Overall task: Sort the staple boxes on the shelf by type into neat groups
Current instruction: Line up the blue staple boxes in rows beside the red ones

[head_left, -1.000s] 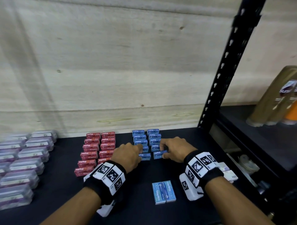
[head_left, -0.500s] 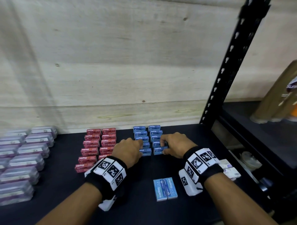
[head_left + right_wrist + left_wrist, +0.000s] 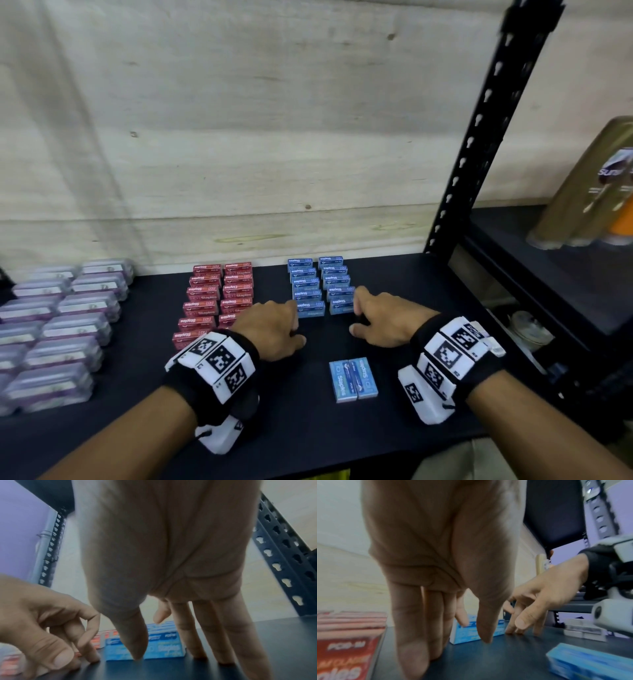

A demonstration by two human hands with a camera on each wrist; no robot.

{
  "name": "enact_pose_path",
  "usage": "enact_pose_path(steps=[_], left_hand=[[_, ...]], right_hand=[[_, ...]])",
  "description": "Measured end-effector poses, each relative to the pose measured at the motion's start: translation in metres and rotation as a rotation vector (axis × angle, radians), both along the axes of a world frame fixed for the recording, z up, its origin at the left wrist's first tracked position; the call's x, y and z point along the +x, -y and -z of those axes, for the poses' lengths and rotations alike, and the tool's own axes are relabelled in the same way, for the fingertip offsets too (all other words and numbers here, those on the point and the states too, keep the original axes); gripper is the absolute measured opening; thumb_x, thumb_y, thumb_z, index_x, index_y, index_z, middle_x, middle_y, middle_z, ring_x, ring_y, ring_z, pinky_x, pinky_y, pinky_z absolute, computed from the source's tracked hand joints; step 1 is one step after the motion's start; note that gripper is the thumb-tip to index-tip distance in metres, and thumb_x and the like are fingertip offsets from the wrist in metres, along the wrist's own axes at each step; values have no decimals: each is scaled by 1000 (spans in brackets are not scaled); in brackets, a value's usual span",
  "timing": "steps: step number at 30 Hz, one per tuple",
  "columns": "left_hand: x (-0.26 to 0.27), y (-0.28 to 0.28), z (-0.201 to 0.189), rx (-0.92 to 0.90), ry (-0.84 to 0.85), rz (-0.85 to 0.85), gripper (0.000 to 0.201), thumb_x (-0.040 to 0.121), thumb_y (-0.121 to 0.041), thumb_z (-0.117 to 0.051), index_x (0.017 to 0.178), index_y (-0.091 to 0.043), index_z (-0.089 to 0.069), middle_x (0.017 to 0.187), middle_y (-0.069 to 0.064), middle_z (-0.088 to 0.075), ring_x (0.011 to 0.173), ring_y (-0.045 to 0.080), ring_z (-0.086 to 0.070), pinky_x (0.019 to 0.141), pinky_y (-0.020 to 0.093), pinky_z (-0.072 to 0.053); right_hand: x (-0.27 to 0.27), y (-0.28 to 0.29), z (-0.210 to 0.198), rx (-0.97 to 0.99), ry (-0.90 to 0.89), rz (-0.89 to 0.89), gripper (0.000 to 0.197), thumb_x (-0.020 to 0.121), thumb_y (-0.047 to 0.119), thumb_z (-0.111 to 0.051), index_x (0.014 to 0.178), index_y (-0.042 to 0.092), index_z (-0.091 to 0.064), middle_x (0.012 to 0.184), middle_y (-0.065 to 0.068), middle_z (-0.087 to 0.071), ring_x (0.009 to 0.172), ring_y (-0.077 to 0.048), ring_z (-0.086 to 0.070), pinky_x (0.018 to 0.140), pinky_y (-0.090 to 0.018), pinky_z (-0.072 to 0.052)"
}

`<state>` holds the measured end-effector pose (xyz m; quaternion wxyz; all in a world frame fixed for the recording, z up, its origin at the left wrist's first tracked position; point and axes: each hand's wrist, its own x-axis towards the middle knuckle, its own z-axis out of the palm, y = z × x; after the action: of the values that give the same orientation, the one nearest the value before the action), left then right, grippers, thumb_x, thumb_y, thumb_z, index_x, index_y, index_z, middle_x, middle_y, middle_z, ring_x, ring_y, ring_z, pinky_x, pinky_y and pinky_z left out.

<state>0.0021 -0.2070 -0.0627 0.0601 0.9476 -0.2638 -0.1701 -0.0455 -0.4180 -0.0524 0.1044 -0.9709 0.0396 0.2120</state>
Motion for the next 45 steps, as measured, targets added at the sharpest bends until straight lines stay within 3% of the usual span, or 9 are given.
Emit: enact_pose_path(steps=[7, 11, 25, 28, 31, 34, 38, 42, 45], left_hand=[[-37, 13, -6, 64, -102, 229, 63, 72, -73, -62, 121, -35, -51, 120, -8, -55, 109, 18, -54, 89, 36, -45], [-47, 26, 3, 101, -56, 301, 77, 64, -76, -66, 123, -30, -47, 126, -12, -49, 108, 16, -53, 84, 37, -44], [-41, 22, 5, 127, 140, 150, 58, 79, -63, -62, 113, -17, -53, 116, 1, -57, 106, 23, -57, 79, 35, -43], [-40, 19, 1, 159, 77, 119, 71, 75, -67, -65, 123, -17, -47, 118, 2, -59, 109, 24, -57, 82, 36, -47], [-35, 16, -6, 180, -7, 141, 70, 83, -46, -68, 140, -21, -34, 123, 6, -58, 114, 27, -55, 89, 40, -51], [-32, 16, -8, 213, 12, 207, 68, 92, -19, -53, 149, -38, -22, 129, 7, -53, 118, 30, -52, 93, 41, -49], [-29, 19, -4, 284, 66, 302, 57, 100, -24, -44, 149, -44, -25, 138, 6, -42, 123, 31, -46, 98, 41, -45], [-26, 18, -5, 206, 42, 265, 42, 100, -27, -46, 141, -37, -41, 134, 4, -44, 120, 30, -48, 94, 40, -46], [-24, 14, -8, 145, 21, 209, 33, 97, -26, -54, 129, -27, -48, 124, 4, -52, 111, 26, -54, 88, 37, -47]], right_hand=[[-26, -4, -16, 5, -198, -123, 64, 71, 56, -80, 123, 36, -49, 93, 15, -54, 83, -3, -53, 72, -27, -42], [-33, -8, -13, -17, -233, -152, 72, 60, 51, -88, 120, 36, -50, 114, 12, -55, 102, -11, -56, 90, -34, -49], [-29, -17, 0, -164, -107, -151, 66, 79, 53, -74, 129, 22, -45, 126, 0, -47, 109, -22, -48, 94, -39, -46], [-27, -17, 2, -163, -73, -135, 67, 79, 56, -73, 128, 19, -46, 127, -1, -47, 116, -25, -49, 97, -39, -45], [-26, -10, -3, -119, -104, -131, 69, 82, 58, -68, 135, 23, -41, 130, 1, -47, 114, -21, -50, 96, -37, -46], [-26, -4, -9, -57, -104, -169, 59, 91, 34, -62, 143, 32, -35, 136, 1, -47, 119, -19, -49, 98, -34, -43], [-26, -4, -9, -100, -82, -284, 65, 92, 5, -48, 145, 41, -41, 144, 2, -46, 133, -22, -43, 111, -37, -36], [-24, 1, -4, -94, -35, -273, 46, 96, 19, -57, 139, 37, -50, 140, 2, -52, 128, -21, -46, 107, -35, -36], [-20, 6, -4, -84, -29, -173, 39, 91, 31, -68, 127, 34, -56, 119, 2, -54, 107, -19, -53, 89, -33, -45]])
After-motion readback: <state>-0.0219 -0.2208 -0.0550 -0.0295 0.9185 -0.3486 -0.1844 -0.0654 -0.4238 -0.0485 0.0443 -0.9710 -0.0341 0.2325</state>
